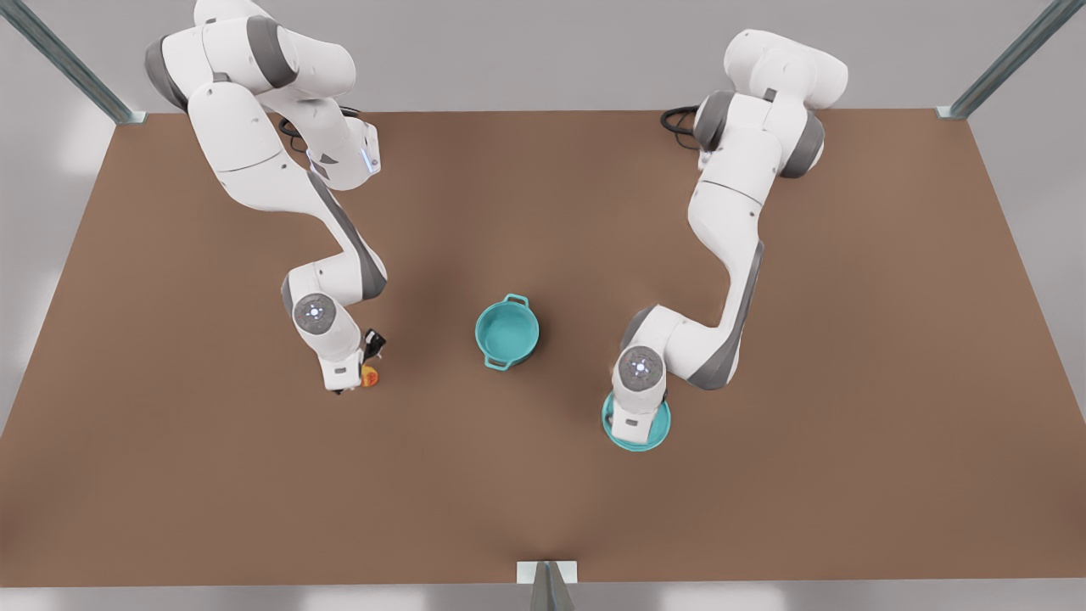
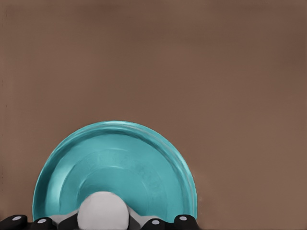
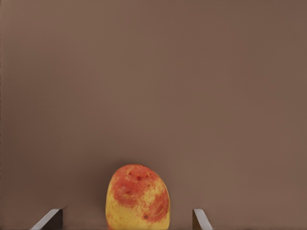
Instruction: Open the pot lid and put the potato into the pot
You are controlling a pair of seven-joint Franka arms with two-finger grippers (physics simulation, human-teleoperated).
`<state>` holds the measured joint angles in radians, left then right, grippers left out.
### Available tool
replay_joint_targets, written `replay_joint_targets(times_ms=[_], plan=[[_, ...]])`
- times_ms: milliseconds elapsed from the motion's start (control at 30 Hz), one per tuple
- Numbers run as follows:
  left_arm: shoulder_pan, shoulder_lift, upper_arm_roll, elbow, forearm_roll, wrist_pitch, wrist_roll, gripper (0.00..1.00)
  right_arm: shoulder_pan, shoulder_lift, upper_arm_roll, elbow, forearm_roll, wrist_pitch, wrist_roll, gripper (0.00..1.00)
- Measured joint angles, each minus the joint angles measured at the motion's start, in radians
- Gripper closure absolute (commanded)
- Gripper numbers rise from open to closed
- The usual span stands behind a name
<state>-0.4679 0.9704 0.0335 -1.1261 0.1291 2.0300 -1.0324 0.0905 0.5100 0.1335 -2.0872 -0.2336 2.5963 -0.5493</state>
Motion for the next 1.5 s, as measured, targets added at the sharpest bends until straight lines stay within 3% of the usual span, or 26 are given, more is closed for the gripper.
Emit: replay_joint_targets(times_ms=[33, 67, 233, 367, 433, 500, 1100, 1233, 1367, 1500], plan=[[0.015, 0.012, 0.011, 0.000, 0.005, 0.006, 0.030, 0.28, 0.001, 0.002, 0.000, -0.003, 0.000, 0.001, -0.003, 0.00], [0.022, 0.018, 0.017, -0.001, 0.004, 0.016, 0.062, 0.00, 0.001, 0.004, 0.001, -0.004, 0.000, 0.001, -0.005, 0.00], [0.027, -0.022, 0.024, -0.001, 0.008, 0.009, 0.208, 0.00, 0.011, 0.012, 0.003, 0.001, 0.003, 0.004, -0.015, 0.01], [0.165, -0.388, 0.025, -0.032, -0.118, -0.254, 0.347, 0.00, 0.016, 0.012, 0.006, 0.011, 0.015, 0.004, -0.022, 0.07], [0.240, -0.618, 0.029, -0.251, -0.181, -0.311, 0.428, 0.00, 0.016, 0.012, 0.006, 0.015, 0.018, 0.004, -0.025, 0.11], [0.272, -0.704, 0.034, -0.355, -0.215, -0.334, 0.502, 0.00, 0.016, 0.012, 0.006, 0.022, 0.020, 0.004, -0.028, 0.11], [0.297, -0.711, 0.039, -0.388, -0.262, -0.411, 0.919, 0.00, -0.030, 0.047, -0.002, 0.043, 0.015, 0.009, -0.084, 0.11], [0.298, -0.709, 0.039, -0.389, -0.262, -0.414, 0.967, 0.00, -0.025, 0.050, 0.000, 0.044, 0.020, 0.011, -0.095, 0.26], [0.298, -0.706, 0.039, -0.390, -0.262, -0.416, 1.005, 0.00, -0.026, 0.048, 0.000, 0.044, 0.023, 0.010, -0.106, 0.51], [0.298, -0.706, 0.039, -0.391, -0.262, -0.418, 1.036, 0.00, -0.026, 0.046, 0.002, 0.043, 0.028, 0.009, -0.120, 0.53]])
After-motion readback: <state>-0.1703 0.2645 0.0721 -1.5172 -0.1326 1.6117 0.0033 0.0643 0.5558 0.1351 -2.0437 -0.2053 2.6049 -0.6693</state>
